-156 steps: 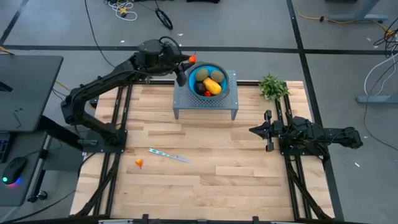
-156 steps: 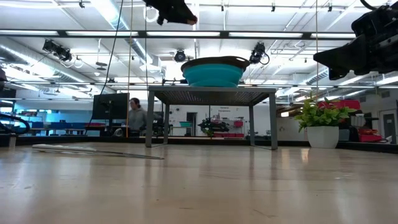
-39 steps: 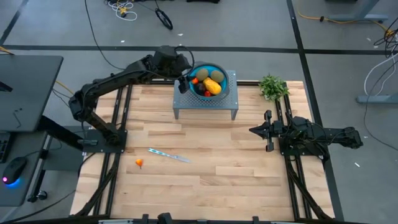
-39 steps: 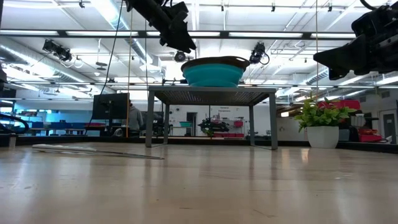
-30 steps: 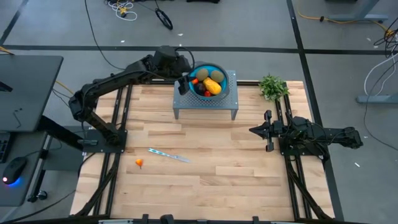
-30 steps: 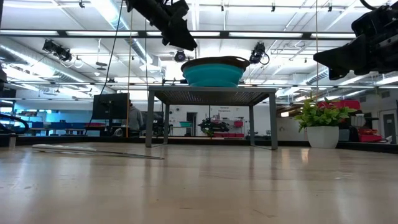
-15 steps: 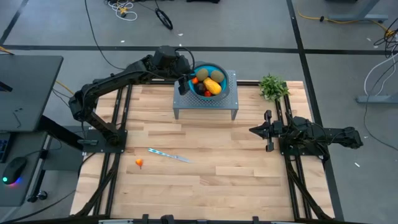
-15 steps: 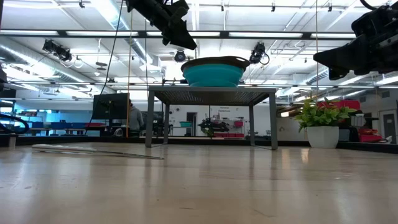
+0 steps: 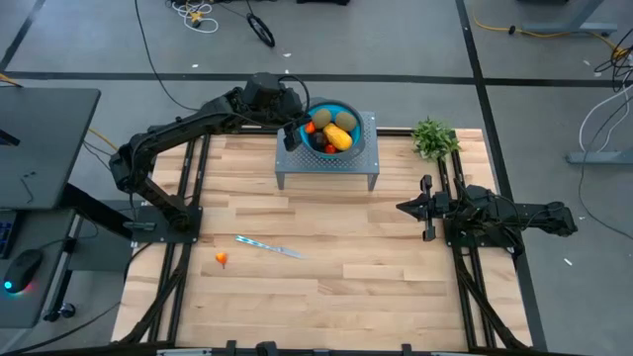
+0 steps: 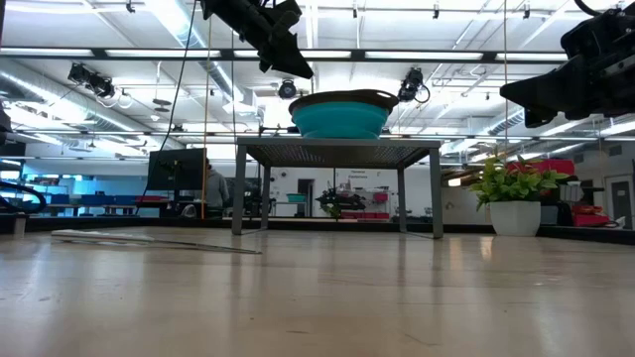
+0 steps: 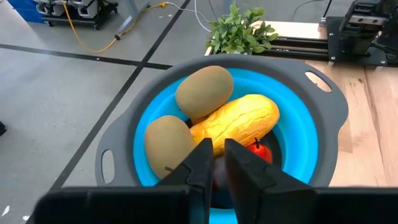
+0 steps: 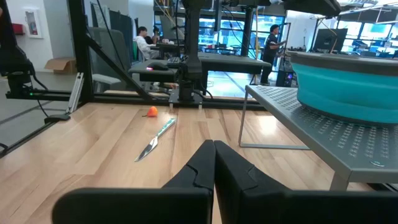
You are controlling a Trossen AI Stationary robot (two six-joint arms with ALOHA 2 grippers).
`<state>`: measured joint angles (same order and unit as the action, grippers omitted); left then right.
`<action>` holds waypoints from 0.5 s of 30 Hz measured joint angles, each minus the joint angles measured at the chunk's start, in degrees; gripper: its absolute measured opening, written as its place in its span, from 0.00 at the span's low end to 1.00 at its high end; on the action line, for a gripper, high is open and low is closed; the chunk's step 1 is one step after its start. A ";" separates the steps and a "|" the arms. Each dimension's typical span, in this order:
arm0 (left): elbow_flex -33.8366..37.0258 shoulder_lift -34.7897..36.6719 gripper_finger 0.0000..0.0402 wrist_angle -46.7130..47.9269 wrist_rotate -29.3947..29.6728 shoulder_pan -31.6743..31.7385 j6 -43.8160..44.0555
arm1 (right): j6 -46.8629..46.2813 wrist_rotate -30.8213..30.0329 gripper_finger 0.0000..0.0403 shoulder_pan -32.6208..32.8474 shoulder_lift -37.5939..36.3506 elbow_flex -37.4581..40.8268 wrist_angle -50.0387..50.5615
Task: Pick & Place Fruit
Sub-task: Put the peach into the blue bin
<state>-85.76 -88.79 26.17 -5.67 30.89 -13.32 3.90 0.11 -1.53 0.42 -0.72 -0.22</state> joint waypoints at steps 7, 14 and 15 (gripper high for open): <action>0.00 0.00 0.08 -0.02 0.00 0.00 0.00 | 0.00 -0.01 0.02 -0.01 0.01 0.01 0.01; 0.00 0.00 0.06 -0.02 0.00 0.00 0.00 | 0.00 -0.01 0.02 -0.01 0.01 -0.01 -0.01; 0.00 0.00 0.06 -0.02 0.00 0.00 0.00 | 0.00 0.00 0.02 0.01 0.00 -0.01 0.01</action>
<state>-85.76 -88.79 26.15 -5.67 30.89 -13.32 3.90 0.11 -1.52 0.41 -0.73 -0.21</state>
